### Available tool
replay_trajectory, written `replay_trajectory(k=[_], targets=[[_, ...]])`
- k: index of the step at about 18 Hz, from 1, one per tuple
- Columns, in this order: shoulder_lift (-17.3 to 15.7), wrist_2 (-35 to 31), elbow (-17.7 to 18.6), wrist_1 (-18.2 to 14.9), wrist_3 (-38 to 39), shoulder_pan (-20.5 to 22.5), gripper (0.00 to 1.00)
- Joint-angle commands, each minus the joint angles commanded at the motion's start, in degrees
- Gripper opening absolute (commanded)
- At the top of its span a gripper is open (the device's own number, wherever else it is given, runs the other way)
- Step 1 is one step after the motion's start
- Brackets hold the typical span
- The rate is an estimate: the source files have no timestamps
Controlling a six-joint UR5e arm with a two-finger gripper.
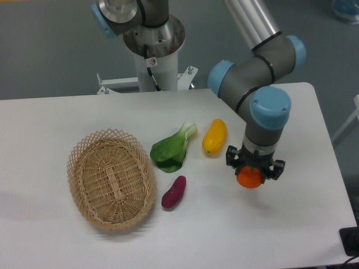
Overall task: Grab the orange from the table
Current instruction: 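Lift the grasped orange up off the table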
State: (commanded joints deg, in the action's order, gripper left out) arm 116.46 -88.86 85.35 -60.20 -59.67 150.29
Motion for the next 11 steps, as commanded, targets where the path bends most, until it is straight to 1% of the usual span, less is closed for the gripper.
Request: replay_trajectory(k=[3,9,11], targets=[[-0.61,-0.18,-0.09,0.26,-4.05,0.71,0.73],[-0.27,-1.23,-1.32,0.79,-4.32,1.24,0.74],[0.09,-2.19,-2.37,0.09,-5.45,1.24,0.73]])
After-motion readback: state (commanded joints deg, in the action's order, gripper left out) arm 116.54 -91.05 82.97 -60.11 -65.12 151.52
